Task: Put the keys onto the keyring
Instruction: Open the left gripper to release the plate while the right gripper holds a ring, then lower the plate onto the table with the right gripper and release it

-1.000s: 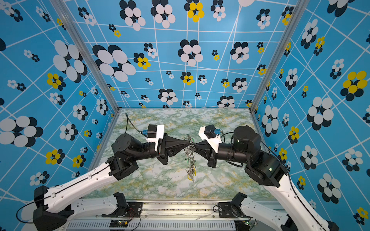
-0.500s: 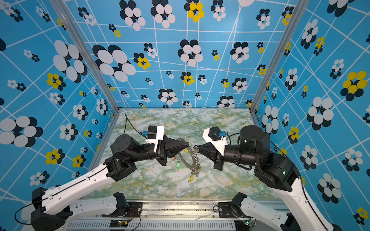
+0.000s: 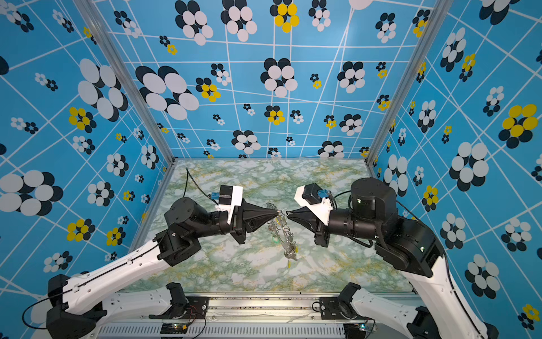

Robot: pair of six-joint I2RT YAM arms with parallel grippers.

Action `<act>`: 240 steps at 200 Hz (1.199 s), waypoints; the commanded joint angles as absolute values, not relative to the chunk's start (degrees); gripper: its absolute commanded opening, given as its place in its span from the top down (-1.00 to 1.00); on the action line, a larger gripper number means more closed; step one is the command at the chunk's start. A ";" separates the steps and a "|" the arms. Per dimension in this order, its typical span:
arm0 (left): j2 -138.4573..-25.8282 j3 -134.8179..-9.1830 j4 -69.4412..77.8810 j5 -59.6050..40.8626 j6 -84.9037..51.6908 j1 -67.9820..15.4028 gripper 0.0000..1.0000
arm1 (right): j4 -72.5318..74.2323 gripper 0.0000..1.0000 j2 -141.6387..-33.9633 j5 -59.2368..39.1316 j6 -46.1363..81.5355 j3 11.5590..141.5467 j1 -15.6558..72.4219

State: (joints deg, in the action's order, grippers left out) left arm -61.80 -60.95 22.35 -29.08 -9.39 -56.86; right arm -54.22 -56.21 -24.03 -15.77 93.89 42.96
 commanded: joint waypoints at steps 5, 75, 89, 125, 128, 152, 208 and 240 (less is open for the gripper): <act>-60.58 -59.85 25.37 -28.89 -9.23 -56.25 1.00 | -56.41 1.00 -56.29 -21.27 -17.08 96.82 42.78; -56.14 -57.70 20.99 -22.87 -7.92 -55.72 -0.68 | -58.54 1.00 -58.10 -20.92 -17.54 99.05 42.88; -55.59 -57.39 20.58 -22.38 -7.91 -55.72 -0.73 | -58.57 1.00 -58.28 -20.83 -17.46 99.13 43.03; -54.43 -56.69 18.67 -20.00 -7.53 -55.72 -0.83 | -59.00 1.00 -58.79 -20.40 -17.11 99.45 43.31; -54.29 -56.65 18.41 -19.63 -7.55 -55.72 -0.84 | -58.99 1.00 -58.80 -20.39 -17.06 99.45 43.33; -52.84 -55.79 15.45 -15.66 -7.46 -55.72 -0.91 | -60.90 1.00 -60.16 -20.03 -16.80 100.23 43.33; -46.98 -53.02 7.22 -5.32 -7.91 -55.80 -0.98 | -67.15 1.00 -65.83 -14.79 -16.34 99.71 45.07; -44.27 -52.04 3.87 -2.22 -8.08 -55.82 -0.99 | -66.36 1.00 -68.76 -14.62 -15.22 98.61 46.85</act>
